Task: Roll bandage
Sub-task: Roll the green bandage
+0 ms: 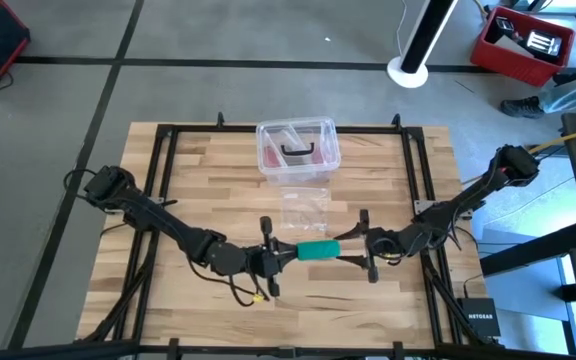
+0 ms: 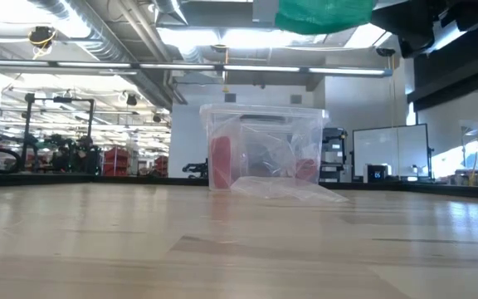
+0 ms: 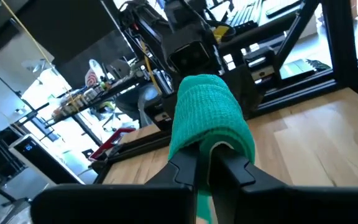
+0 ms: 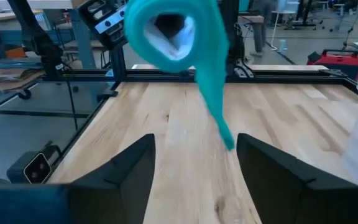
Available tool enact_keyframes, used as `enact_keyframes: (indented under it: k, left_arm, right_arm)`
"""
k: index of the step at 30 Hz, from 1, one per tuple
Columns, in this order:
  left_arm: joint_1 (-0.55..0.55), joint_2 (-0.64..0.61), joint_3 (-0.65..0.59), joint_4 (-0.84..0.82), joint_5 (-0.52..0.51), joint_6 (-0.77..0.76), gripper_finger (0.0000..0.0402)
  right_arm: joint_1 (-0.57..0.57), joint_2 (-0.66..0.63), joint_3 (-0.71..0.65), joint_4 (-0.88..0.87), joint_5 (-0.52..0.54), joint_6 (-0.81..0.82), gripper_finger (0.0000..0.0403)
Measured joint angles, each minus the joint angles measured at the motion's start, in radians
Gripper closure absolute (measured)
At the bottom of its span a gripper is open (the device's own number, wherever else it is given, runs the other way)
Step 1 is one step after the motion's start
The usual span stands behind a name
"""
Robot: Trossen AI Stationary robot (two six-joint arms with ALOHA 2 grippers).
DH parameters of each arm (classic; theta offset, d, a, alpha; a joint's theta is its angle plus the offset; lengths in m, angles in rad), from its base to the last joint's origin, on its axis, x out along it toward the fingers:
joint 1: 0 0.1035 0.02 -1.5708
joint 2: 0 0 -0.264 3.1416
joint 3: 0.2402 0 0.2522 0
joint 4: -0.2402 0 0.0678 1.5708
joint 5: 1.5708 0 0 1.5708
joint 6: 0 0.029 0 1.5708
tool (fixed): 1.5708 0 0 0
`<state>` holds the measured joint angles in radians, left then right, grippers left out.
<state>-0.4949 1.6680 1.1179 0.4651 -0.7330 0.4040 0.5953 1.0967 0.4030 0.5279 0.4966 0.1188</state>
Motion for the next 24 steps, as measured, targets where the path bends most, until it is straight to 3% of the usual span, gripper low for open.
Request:
enact_keyframes:
  k: [5,11,18,24]
  left_arm:
    - [0.006,0.0,0.0,0.003,0.0,-0.011,0.0386]
    - [0.006,0.0,0.0,0.047,0.001,0.001,0.0386]
    - [0.005,0.0,0.0,0.051,0.001,-0.007,0.0386]
    - [0.004,0.0,0.0,0.111,0.001,0.021,0.0386]
  right_arm:
    - [-0.027,0.039,0.0,0.061,0.044,-0.048,0.0199]
    - [-0.075,0.107,0.0,0.147,-0.034,-0.093,0.0252]
    - [-0.072,0.12,0.0,0.22,-0.043,-0.16,0.0386]
    - [-0.071,0.12,0.0,0.19,-0.04,-0.158,0.0391]
